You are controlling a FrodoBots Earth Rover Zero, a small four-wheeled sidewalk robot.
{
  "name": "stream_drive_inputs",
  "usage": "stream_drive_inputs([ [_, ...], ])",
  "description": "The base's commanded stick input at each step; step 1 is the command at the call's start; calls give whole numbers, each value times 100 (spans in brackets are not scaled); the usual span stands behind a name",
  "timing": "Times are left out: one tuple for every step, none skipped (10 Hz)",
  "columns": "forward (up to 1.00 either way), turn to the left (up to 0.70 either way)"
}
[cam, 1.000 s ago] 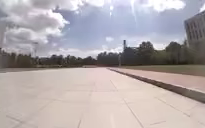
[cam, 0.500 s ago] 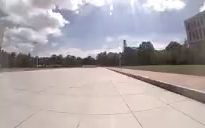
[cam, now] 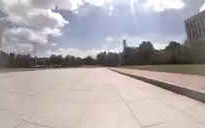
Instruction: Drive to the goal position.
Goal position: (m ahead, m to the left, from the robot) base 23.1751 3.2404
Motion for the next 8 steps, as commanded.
stream_drive_inputs([
  [70, 0],
  [70, 0],
  [70, 0],
  [70, 0],
  [70, 0],
  [70, 0],
  [70, 0],
  [70, 0],
])
